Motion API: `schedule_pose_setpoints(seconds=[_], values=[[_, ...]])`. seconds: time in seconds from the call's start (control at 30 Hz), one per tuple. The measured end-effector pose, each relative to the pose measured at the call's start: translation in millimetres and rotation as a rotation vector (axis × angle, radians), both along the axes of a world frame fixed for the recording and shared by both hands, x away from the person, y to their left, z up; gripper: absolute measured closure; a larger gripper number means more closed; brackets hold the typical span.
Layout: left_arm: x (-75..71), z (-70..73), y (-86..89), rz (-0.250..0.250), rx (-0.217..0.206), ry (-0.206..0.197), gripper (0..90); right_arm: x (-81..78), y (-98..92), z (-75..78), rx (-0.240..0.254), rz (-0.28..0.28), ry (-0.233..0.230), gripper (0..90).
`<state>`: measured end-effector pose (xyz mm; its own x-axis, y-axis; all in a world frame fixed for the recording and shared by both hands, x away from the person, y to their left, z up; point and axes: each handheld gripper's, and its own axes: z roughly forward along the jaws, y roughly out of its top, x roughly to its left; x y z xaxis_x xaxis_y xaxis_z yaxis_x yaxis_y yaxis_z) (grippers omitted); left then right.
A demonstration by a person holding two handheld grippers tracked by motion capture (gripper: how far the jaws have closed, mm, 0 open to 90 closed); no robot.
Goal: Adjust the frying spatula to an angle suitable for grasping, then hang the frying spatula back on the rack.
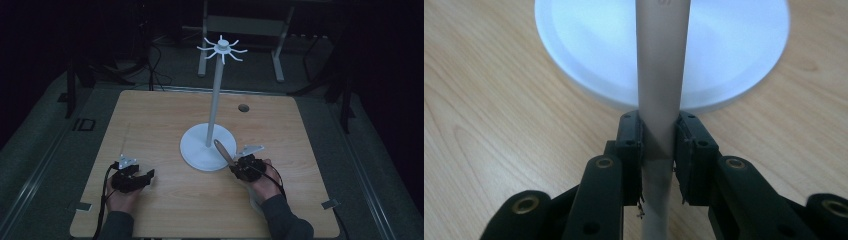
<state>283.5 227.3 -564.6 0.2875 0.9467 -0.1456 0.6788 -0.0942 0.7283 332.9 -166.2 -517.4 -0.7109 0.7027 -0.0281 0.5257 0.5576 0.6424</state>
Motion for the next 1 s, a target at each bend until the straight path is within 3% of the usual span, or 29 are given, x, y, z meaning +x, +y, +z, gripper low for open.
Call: schedule_pose_setpoints(seconds=[0.8,1.0], values=[[0.0,0.3,-0.5,-0.003,0.003,-0.003,33.7,-11.5,-9.6,23.1,0.133,-0.041,-0.135,74.4],[0.3,0.2,-0.6,-0.001,0.002,-0.002,33.8,-11.2,-12.2,30.5,0.182,-0.039,-0.142,74.4]])
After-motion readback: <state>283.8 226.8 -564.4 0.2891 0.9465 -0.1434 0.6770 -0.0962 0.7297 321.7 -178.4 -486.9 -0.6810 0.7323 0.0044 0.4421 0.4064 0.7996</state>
